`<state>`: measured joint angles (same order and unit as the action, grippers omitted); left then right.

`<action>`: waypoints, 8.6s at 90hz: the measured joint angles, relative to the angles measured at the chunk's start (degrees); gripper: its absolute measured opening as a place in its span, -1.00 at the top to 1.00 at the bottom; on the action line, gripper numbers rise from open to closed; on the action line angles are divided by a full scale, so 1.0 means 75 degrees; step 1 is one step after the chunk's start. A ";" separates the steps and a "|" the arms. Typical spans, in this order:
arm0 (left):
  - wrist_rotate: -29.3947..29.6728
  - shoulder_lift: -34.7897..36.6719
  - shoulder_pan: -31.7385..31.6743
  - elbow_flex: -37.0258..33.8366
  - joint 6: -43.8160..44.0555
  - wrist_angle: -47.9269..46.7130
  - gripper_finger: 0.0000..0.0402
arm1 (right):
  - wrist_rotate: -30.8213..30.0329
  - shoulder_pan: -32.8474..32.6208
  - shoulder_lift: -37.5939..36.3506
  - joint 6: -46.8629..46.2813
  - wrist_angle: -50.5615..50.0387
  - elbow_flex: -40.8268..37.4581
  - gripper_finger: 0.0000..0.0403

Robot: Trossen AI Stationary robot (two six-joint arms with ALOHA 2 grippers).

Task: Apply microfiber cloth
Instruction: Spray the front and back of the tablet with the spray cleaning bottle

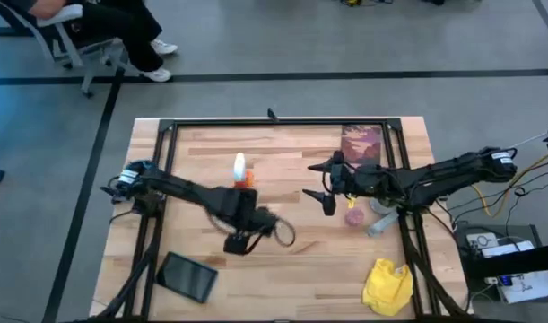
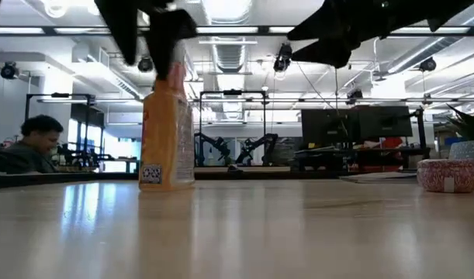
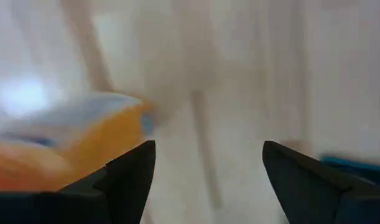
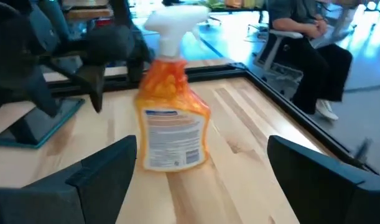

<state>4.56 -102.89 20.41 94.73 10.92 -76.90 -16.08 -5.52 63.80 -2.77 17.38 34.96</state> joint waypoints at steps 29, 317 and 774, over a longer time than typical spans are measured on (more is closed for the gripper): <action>-0.0791 0.0798 0.1618 -0.1756 0.2631 0.0611 -0.14 | -0.0061 -0.0982 0.0011 -0.0004 0.0007 0.0047 -0.71; 0.0539 0.0993 0.2220 -0.6492 0.4302 0.6386 0.51 | -0.2971 -0.2712 0.7937 0.5326 -0.3417 0.6018 -0.71; 0.2865 0.1742 0.1547 -1.1350 1.0620 2.0821 -0.34 | -0.8560 -0.4797 0.6492 0.6023 -0.4423 0.5834 0.91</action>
<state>26.04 -89.82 32.01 9.61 90.57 79.26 -80.28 -41.50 112.49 42.40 -15.79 78.72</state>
